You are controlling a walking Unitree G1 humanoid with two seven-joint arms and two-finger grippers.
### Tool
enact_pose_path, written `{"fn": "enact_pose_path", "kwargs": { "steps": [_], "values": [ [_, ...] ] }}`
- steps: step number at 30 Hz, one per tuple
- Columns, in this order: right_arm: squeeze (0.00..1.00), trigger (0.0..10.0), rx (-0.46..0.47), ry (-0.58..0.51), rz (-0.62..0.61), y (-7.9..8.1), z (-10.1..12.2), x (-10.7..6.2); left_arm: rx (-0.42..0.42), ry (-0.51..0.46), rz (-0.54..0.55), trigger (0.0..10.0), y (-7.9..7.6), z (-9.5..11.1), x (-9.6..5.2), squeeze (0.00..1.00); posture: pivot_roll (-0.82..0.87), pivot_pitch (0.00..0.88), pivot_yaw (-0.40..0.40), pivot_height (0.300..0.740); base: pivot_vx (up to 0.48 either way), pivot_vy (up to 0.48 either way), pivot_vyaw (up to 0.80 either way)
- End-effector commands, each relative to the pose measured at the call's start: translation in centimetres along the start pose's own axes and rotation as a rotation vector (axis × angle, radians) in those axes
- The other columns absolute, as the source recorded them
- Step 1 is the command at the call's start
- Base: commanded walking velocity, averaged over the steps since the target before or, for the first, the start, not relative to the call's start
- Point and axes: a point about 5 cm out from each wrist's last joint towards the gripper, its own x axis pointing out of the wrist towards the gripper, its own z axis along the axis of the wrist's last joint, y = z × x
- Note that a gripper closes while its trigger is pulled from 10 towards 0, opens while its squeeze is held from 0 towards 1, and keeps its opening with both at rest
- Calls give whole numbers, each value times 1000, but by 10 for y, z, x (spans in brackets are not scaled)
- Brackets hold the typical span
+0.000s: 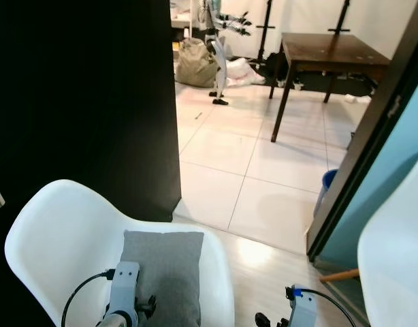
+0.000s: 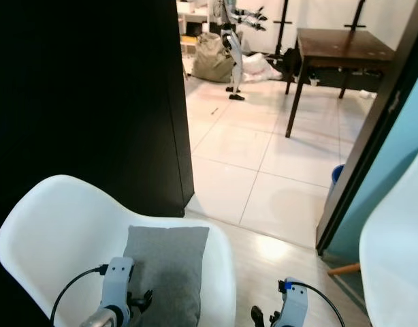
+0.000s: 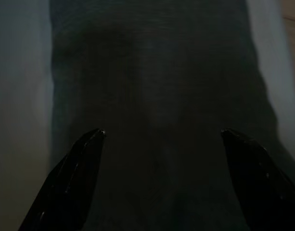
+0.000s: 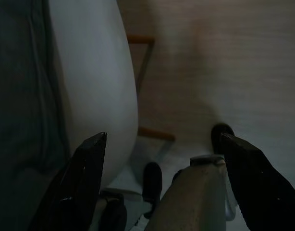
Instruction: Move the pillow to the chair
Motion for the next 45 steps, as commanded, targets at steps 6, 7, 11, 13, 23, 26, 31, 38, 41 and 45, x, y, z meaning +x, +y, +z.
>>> {"fn": "enact_pose_path", "kwargs": {
  "steps": [6, 7, 11, 13, 23, 26, 31, 38, 41, 45],
  "values": [
    [0, 10000, -2, 29, -3, 1, -6, 0, 33, -21, -40, 10000, -7, 9, 4, 0, 51, 0, -13, 740, -319, 0, -127],
    [0, 10000, -2, 29, -3, 1, -6, 0, 33, -21, -40, 10000, -7, 9, 4, 0, 51, 0, -13, 740, -311, 0, -763],
    [0, 10000, -16, 45, 2, 1, -8, 0, 57, -22, -51, 10000, -9, 10, 4, 0, 49, 0, -13, 740, -306, 0, -756],
    [0, 10000, -18, 47, 2, 1, -8, -1, 59, -23, -54, 10000, -10, 10, 4, 0, 48, 0, -13, 740, -304, 0, -756],
    [0, 10000, -30, 52, -12, -2, -9, -1, 59, -33, -72, 10000, -17, 13, 6, 0, 45, 0, -23, 740, -112, 0, -453],
    [0, 10000, -38, 57, -11, -2, -9, -1, 73, -39, -80, 10000, -18, 13, 6, 0, 45, 0, -25, 740, 0, 0, 0],
    [0, 10000, -54, 77, 0, 0, -10, -1, 83, -39, -83, 10000, -19, 13, 5, 0, 45, 0, -26, 740, 0, 0, -455],
    [0, 10000, -63, 94, -24, -3, -12, -1, 97, 3, -91, 10000, -19, 2, 2, 0, 43, 0, -25, 740, 0, 0, -758],
    [0, 10000, -82, 113, -62, -6, -14, -3, 90, 50, -98, 10000, -19, -11, -1, 0, 40, 0, -23, 740, 0, 0, -756],
    [0, 10000, -100, 129, -89, -10, -17, -4, 66, 84, -100, 10000, -18, -22, -5, 0, 32, 0, -20, 740, 0, 0, -756]
  ]
}}
